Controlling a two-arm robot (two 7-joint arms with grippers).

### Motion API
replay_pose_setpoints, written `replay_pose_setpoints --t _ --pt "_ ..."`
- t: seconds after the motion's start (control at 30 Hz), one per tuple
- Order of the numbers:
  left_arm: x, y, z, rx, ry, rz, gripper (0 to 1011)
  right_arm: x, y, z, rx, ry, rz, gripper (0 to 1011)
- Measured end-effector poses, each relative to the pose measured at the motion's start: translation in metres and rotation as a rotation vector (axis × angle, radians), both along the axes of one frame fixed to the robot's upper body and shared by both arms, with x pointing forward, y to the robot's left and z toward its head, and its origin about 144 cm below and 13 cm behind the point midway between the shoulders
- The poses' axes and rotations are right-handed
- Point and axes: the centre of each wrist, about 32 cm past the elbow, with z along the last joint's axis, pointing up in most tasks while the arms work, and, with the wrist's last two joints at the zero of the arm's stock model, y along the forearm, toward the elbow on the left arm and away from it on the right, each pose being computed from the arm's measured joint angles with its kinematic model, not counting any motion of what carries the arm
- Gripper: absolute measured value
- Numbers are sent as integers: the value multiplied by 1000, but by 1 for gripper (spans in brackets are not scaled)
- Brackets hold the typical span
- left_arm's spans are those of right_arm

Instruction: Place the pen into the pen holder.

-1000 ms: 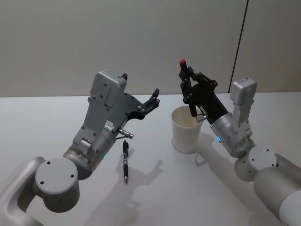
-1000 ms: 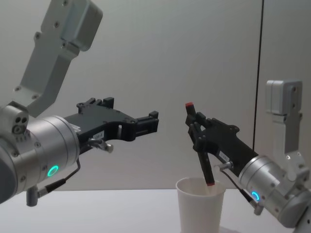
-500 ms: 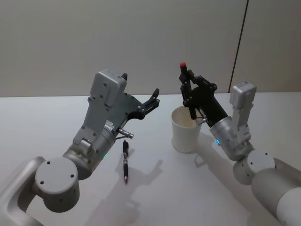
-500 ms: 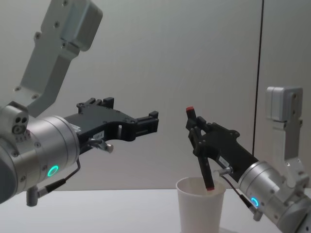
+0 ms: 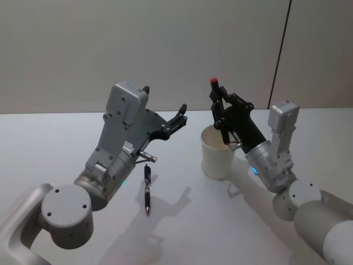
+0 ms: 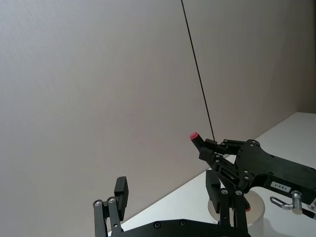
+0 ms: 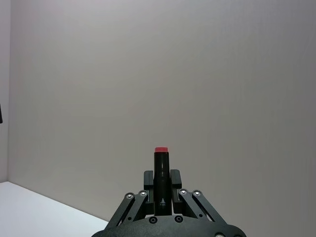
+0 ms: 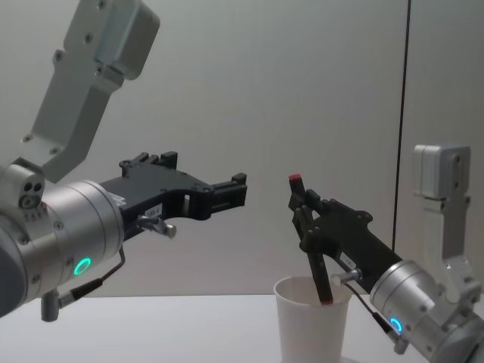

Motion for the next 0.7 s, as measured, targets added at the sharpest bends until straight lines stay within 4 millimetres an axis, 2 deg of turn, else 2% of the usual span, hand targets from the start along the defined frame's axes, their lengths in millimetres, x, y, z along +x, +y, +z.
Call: replay_pose_setpoints --t 0.7 --pt "0 0 0 0 0 0 1003 -4 1 -5 -8 7 -3 184"
